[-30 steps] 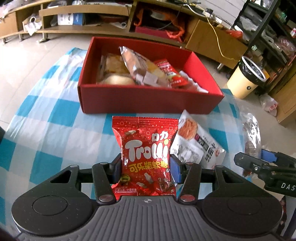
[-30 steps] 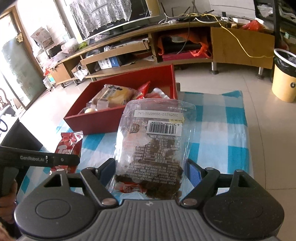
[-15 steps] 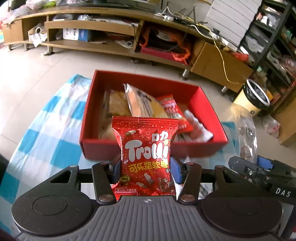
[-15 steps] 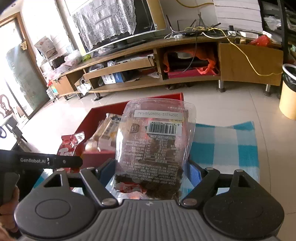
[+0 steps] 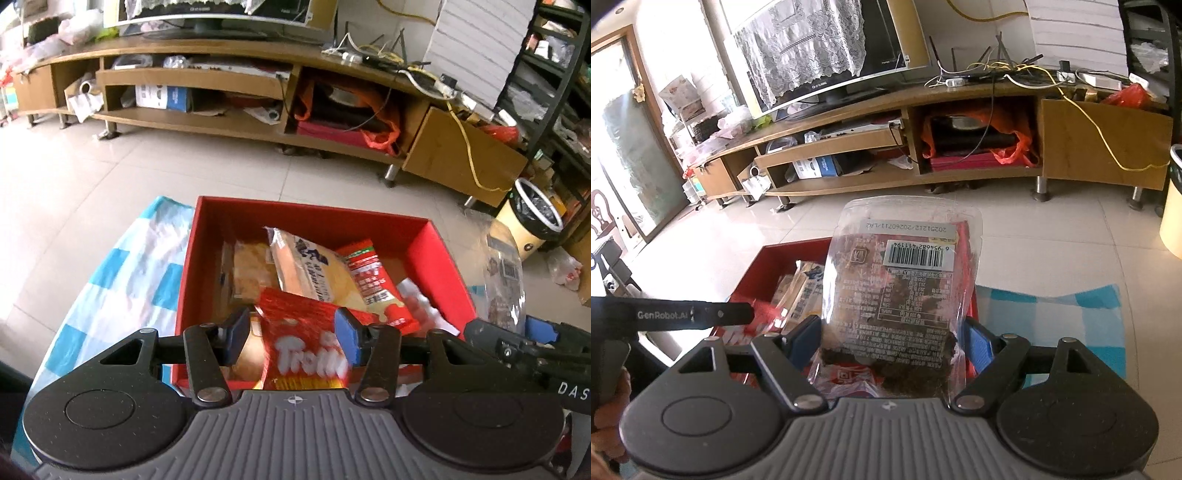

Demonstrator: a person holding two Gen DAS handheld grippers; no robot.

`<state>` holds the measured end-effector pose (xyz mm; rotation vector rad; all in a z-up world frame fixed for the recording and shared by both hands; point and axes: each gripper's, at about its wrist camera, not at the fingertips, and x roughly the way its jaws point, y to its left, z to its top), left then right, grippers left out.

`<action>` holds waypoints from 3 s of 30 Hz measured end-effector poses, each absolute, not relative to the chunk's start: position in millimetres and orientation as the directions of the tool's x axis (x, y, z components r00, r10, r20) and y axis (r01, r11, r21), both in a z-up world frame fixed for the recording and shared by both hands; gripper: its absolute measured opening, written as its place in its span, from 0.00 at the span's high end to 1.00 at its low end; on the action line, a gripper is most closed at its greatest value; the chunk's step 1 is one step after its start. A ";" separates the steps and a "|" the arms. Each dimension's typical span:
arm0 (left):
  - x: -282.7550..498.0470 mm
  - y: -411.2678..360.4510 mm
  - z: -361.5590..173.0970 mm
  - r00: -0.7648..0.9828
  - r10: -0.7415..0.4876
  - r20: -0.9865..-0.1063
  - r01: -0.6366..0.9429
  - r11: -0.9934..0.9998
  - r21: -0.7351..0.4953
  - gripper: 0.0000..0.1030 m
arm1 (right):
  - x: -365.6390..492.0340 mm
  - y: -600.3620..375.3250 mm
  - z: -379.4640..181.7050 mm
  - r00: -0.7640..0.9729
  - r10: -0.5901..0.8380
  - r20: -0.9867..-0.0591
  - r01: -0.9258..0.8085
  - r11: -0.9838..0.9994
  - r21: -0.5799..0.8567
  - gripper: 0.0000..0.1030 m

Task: Organize snacks
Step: 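Lower the Trolli bag into the red box with the left tool while the right tool lowers the meat pack, then open the left tool to release the Trolli bag while the right tool releases the meat pack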

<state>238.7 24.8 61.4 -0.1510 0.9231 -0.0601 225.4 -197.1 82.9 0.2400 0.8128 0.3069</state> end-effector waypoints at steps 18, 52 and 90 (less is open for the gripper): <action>267.6 12.0 34.9 0.575 -0.053 -0.816 0.004 0.998 -0.063 0.40 | 265.4 -185.1 57.0 0.607 0.330 -0.722 -0.162 0.942 0.294 0.23; 272.1 19.2 49.5 0.627 0.016 -0.779 -0.051 0.998 -0.021 0.25 | 267.7 -171.8 62.3 0.646 0.287 -0.707 -0.166 0.957 0.236 0.10; 210.6 -17.5 69.9 0.655 -0.072 -0.752 0.070 0.997 -0.035 0.18 | 214.9 -204.6 74.3 0.641 0.258 -0.723 -0.173 0.966 0.192 0.10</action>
